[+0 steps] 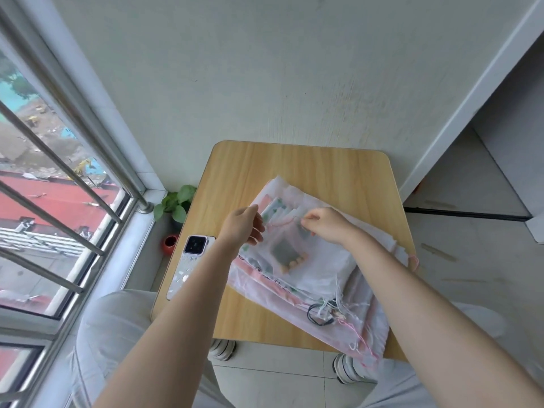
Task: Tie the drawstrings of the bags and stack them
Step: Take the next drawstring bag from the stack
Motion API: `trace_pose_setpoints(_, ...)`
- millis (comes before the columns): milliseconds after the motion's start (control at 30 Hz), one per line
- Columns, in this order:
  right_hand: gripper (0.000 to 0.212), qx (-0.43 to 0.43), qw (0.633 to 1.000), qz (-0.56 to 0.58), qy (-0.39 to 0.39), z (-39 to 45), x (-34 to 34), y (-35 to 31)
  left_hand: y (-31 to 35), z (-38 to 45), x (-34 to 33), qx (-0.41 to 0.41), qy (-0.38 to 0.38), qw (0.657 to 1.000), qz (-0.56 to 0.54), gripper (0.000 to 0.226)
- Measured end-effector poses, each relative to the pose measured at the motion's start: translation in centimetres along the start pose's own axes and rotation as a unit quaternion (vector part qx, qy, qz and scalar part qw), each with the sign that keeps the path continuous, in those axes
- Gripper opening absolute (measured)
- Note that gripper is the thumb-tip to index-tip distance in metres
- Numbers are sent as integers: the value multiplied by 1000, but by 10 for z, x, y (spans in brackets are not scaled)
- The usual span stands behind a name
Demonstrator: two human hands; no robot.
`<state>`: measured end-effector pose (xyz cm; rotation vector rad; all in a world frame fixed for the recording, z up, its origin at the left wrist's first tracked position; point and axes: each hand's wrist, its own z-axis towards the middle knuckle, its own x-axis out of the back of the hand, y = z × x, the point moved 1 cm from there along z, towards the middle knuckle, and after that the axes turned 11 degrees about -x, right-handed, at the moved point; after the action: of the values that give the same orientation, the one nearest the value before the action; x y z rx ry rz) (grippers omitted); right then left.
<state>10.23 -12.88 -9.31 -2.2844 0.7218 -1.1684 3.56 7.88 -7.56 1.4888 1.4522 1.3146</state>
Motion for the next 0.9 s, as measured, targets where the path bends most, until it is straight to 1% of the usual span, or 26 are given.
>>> trace_pose_setpoints(33, 24, 4, 1000, 2, 8, 0, -2, -2, -2, -1, 0, 0, 8, 1000, 2, 40)
trace_pose_setpoints(167, 48, 23, 998, 8, 51, 1, -6, -12, -5, -3, 1, 4, 42, 999, -30, 42)
trace_pose_setpoints(200, 49, 31, 998, 4, 52, 1, -6, -14, -6, -3, 1, 6, 55, 997, -49, 41)
trace_pose_setpoints(233, 46, 38, 998, -3, 53, 3, -7, -14, -6, -3, 1, 7, 64, 995, -75, 39)
trace_pose_setpoints(300, 31, 38, 998, -17, 54, 6, -10, -12, -7, -3, 2, 18, 69, 987, -143, 37)
trace_pose_setpoints(367, 26, 36, 997, -24, 60, 7, -12, -11, -7, -2, 1, 33, 57, 968, -242, 36)
trace_pose_setpoints(467, 25, 63, 995, -49, 60, 6, -15, -8, -9, 1, -2, 48, 37, 920, -386, 34)
trace_pose_setpoints(533, 19, 74, 994, -53, 58, 6, -18, -7, -10, 0, -5, 58, 26, 899, -434, 34)
trace_pose_setpoints(567, 15, 76, 994, -39, 62, 6, -18, -6, -10, 0, -6, 64, 25, 898, -435, 34)
trace_pose_setpoints(667, 8, 91, 993, 4, 77, 4, -13, -7, -13, 2, -7, 76, 39, 909, -408, 33)
trace_pose_setpoints(733, 7, 93, 994, 16, 60, 3, -7, -5, -16, 4, -5, 84, 43, 916, -390, 33)
trace_pose_setpoints(833, 14, 57, 997, 40, 22, -3, 3, -3, -16, 8, -4, 92, 47, 919, -381, 33)
trace_pose_setpoints(900, 20, 28, 996, 83, 6, -7, 9, -3, -14, 8, -6, 93, 49, 914, -393, 33)
